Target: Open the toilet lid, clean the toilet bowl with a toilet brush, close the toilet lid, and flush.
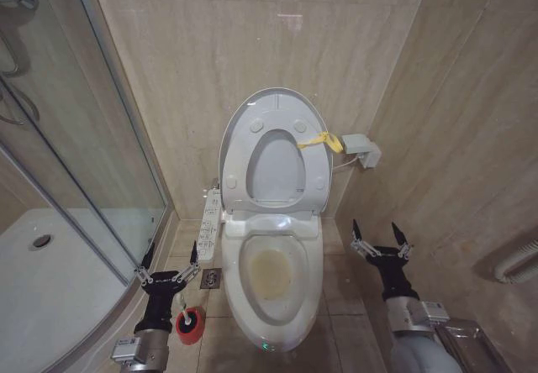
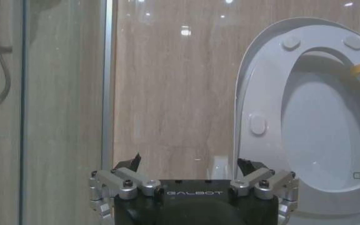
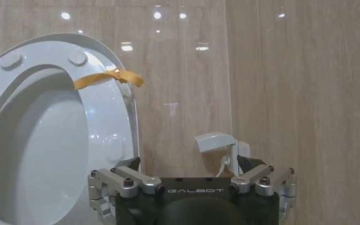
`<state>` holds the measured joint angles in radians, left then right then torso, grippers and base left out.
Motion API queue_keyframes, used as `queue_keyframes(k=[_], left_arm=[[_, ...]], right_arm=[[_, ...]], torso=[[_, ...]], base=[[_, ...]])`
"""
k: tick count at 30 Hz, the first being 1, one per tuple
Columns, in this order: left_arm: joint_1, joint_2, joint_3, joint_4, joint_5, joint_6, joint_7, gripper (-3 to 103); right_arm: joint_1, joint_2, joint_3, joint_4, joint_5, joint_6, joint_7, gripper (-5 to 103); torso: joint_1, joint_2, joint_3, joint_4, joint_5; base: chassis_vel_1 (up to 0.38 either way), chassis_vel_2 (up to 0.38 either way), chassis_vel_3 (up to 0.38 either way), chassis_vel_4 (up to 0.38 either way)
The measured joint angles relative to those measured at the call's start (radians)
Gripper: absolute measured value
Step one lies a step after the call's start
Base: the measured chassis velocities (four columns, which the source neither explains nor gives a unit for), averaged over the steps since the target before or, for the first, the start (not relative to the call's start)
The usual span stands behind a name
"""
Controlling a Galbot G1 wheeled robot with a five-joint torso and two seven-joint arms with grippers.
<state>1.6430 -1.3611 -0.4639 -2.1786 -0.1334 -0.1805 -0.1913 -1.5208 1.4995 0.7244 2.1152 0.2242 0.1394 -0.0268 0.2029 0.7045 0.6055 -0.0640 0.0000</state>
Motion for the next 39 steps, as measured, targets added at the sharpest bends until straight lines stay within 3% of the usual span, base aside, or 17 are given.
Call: queue_keyframes(k=[11, 20, 25, 34, 39], left_arm=[[0.0, 0.0, 0.0, 0.0, 0.0, 0.0, 0.0, 100], [0.0, 0.0, 0.0, 0.0, 0.0, 0.0, 0.0, 100], [0.0, 0.0, 0.0, 0.0, 0.0, 0.0, 0.0, 100], [0.0, 0.0, 0.0, 0.0, 0.0, 0.0, 0.0, 100], [0.0, 0.0, 0.0, 0.0, 0.0, 0.0, 0.0, 100]], right_arm=[[0.099, -0.027, 0.006, -0.052, 0.051, 0.013, 0.05, 100], [0.298, -0.128, 0.003, -0.171, 0.065, -0.016, 0.085, 100], [0.466, -0.217, -0.026, -0.308, 0.08, -0.039, 0.11, 100], [0.699, -0.297, -0.104, -0.527, 0.09, -0.037, 0.127, 100], [0.804, -0.33, -0.15, -0.561, 0.133, -0.061, 0.14, 100]], torso=[[0.001, 0.0, 0.0, 0.0003, 0.0], [0.0, 0.0, 0.0, 0.0001, -0.0001], [0.0, 0.0, 0.0, 0.0001, 0.0001], [0.0, 0.0, 0.0, 0.0003, 0.0001], [0.0, 0.0, 0.0, -0.0003, -0.0002]], base=[[-0.073, 0.079, 0.057, -0.07], [0.007, -0.006, 0.0, -0.001], [0.0, 0.0, 0.0, 0.0], [0.0, 0.0, 0.0, 0.0], [0.0, 0.0, 0.0, 0.0]])
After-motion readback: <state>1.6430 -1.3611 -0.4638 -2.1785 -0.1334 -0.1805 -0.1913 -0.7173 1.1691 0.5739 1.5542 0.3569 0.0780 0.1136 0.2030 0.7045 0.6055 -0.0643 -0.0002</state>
